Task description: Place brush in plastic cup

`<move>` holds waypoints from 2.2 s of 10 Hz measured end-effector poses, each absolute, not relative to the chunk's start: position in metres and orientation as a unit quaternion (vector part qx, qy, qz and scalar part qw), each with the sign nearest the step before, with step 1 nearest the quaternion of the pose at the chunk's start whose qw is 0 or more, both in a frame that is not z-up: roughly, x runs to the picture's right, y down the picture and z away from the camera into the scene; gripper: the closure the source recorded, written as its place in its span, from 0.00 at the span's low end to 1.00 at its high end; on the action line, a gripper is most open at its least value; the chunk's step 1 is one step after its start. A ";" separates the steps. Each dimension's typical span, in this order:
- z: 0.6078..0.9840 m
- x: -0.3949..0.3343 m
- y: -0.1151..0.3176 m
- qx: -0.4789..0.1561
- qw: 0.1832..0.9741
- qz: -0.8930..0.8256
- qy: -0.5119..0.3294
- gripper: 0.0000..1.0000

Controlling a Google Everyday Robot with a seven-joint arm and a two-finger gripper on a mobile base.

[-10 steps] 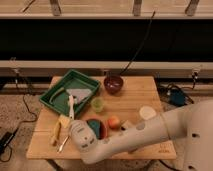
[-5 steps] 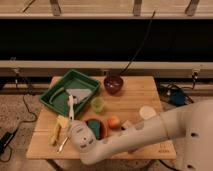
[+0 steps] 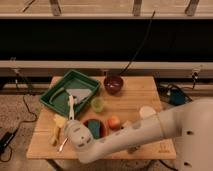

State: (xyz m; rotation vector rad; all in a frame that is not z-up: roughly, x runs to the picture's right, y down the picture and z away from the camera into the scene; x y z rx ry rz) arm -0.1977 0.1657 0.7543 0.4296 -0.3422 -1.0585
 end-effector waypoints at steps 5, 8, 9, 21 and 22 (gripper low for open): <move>0.751 -0.209 0.169 0.206 0.822 -0.500 -0.179 0.53; 0.748 -0.211 0.174 0.202 0.822 -0.498 -0.188 0.84; 0.748 -0.211 0.174 0.202 0.822 -0.497 -0.189 0.93; 0.734 -0.143 0.113 0.231 0.838 -0.472 -0.147 1.00; 0.730 -0.138 0.106 0.237 0.839 -0.469 -0.144 1.00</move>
